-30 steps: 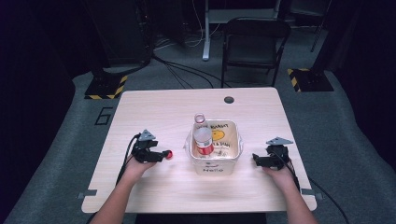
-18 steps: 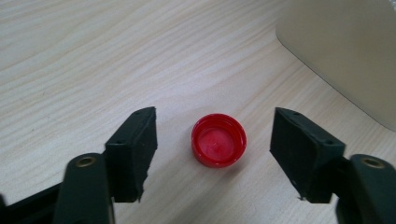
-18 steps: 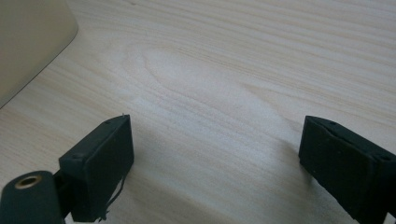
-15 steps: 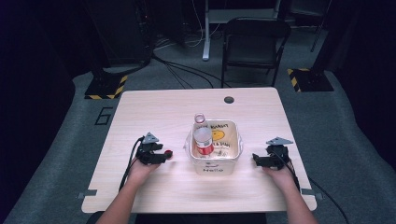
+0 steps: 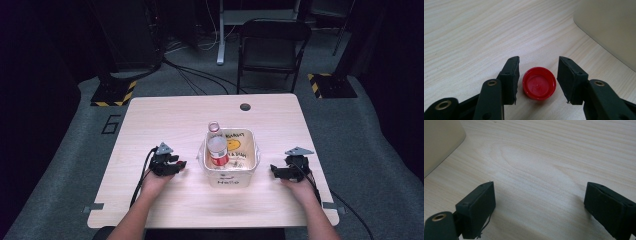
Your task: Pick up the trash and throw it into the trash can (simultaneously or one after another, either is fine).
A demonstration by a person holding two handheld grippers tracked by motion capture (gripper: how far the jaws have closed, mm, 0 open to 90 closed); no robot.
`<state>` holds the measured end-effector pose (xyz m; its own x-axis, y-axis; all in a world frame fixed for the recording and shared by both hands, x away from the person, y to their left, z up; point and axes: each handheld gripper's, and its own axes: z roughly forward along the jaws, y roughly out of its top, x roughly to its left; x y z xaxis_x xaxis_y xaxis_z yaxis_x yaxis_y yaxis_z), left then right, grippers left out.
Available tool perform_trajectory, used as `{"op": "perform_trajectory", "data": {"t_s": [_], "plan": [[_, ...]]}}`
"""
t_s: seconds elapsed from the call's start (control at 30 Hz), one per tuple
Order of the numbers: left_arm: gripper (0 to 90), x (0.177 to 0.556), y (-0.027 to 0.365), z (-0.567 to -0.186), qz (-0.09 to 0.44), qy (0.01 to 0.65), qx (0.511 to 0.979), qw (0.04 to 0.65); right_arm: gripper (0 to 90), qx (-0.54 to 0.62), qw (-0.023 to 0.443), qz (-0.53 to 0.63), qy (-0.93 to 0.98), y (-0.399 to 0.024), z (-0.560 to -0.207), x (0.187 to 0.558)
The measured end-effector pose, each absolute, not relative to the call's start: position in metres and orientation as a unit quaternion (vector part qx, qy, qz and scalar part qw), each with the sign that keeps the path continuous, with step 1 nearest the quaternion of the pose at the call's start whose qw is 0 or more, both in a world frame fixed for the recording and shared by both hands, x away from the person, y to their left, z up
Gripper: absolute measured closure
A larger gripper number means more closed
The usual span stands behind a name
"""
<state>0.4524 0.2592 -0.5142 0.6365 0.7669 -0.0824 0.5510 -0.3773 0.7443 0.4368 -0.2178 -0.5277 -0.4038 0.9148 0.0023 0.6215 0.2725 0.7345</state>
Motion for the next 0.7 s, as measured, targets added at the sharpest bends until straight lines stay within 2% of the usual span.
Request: {"op": "perform_trajectory", "data": {"t_s": [0.33, 0.7], "plan": [[57.4, 0.4517, 0.2581, -0.5198, 0.145, 0.406, 0.818, 0.380, 9.5, 0.502, 0.217, 0.336, 0.767, -0.2177, -0.5276, 0.4366], [58.3, 0.4502, 0.2621, -0.5172, 0.148, 0.412, 0.820, 0.369, 9.5, 0.501, 0.218, 0.336, 0.767, -0.2178, -0.5276, 0.4367]]}}
